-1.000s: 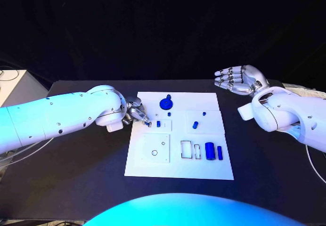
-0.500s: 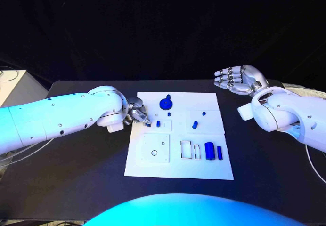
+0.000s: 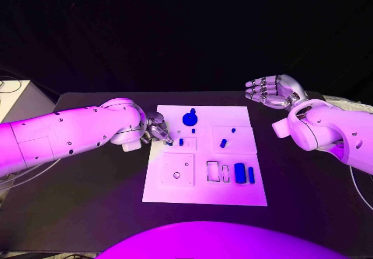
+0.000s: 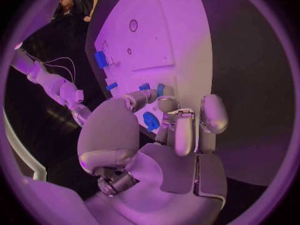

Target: Assemble the parts on the task board

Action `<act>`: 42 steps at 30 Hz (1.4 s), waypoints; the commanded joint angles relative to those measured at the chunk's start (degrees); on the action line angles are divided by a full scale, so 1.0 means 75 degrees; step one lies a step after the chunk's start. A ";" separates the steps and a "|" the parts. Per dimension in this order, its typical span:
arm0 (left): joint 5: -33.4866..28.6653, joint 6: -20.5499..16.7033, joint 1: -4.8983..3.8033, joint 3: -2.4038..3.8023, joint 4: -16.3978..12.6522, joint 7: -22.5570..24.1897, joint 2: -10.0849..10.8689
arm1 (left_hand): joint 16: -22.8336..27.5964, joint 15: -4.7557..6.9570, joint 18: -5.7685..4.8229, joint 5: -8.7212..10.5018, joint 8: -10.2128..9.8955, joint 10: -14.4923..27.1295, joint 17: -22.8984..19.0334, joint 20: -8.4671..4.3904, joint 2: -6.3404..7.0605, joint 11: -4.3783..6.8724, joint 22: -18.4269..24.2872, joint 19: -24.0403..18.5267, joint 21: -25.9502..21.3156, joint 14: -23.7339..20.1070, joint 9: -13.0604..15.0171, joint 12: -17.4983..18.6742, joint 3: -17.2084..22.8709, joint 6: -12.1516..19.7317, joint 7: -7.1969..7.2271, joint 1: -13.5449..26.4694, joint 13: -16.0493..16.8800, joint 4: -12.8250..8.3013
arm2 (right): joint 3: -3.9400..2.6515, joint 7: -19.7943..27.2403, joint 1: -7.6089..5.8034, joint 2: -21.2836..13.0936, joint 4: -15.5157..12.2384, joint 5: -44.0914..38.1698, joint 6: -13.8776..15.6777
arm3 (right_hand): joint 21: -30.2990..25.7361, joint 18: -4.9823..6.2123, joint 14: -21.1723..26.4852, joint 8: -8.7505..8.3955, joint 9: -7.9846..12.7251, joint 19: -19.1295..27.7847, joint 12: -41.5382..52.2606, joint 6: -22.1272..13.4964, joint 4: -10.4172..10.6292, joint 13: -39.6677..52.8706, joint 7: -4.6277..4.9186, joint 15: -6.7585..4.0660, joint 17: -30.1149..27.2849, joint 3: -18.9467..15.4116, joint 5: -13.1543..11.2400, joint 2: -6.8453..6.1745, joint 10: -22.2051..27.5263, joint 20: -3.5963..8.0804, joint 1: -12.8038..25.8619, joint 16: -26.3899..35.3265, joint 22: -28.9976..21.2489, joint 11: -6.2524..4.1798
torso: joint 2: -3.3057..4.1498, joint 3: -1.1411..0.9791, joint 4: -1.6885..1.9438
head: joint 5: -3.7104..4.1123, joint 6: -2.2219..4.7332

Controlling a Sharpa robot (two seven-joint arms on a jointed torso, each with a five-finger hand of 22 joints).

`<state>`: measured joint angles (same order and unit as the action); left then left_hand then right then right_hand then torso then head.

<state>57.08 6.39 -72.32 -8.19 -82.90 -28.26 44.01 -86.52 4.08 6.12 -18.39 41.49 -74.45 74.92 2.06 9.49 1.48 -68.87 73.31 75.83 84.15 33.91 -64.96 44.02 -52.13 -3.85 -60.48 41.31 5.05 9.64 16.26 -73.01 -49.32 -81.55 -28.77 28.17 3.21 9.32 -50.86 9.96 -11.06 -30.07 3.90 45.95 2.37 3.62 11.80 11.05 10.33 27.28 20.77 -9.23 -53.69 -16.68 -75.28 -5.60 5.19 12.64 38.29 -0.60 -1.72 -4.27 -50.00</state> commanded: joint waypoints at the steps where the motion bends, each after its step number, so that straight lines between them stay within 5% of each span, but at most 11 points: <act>1: 0.0091 0.0219 0.0012 -0.0010 0.0015 0.0009 -0.0018 | -0.0042 0.0052 -0.0087 -0.0020 0.0019 -0.0054 0.0951 0.0004 -0.0052 0.0005 0.0011 0.0020 0.0025 0.0526 0.0009 -0.0028 0.1281 -0.0189 0.0136 -0.0002 0.0019 -0.1352 | -0.0003 0.0086 0.0001 0.0001 0.0002 0.0020 -0.0062 | -0.0023 -0.0049 -0.0006 -0.0037 0.0011 0.0051 -0.0024 0.0063 0.0000 -0.0001 0.0537 0.0037 -0.0012 0.0055 0.0032 0.0005 -0.0002 -0.0009 0.0093 0.0014 -0.0011 0.0027 | 0.0001 0.0000 0.0003 | -0.0007 0.0001; 42: 0.0262 0.0969 0.0013 -0.0111 0.0414 -0.0066 -0.0506 | -0.0043 0.0046 -0.0087 -0.0025 -0.0010 -0.0112 0.0955 0.0010 0.0018 0.0001 0.0028 -0.0013 0.0004 0.0525 -0.0040 -0.0062 0.1148 -0.0225 0.0140 0.0161 0.0119 -0.1287 | -0.0002 0.0091 0.0003 0.0014 0.0009 0.0028 -0.0074 | -0.0022 -0.0050 -0.0009 -0.0045 0.0014 0.0065 -0.0024 0.0068 0.0003 -0.0001 0.0536 0.0036 -0.0022 0.0059 0.0051 -0.0001 -0.0001 -0.0009 0.0103 0.0013 -0.0021 0.0027 | 0.0002 0.0000 0.0001 | 0.0044 0.0001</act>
<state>58.58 10.87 -72.83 -8.56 -79.69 -28.75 40.56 -86.69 4.08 6.13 -18.50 41.78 -75.20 74.92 2.06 9.61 1.41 -68.70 73.31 75.83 84.15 33.70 -65.23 43.63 -53.39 -3.28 -59.75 42.14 4.65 9.65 16.27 -73.00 -49.24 -81.52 -28.73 28.08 3.21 9.31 -50.86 9.97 -11.04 -30.08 3.90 45.94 2.37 3.62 11.80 11.05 10.21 27.28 20.76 -9.23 -53.69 -16.68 -75.28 -5.60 5.07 12.64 38.34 -0.62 -1.72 -3.98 -50.01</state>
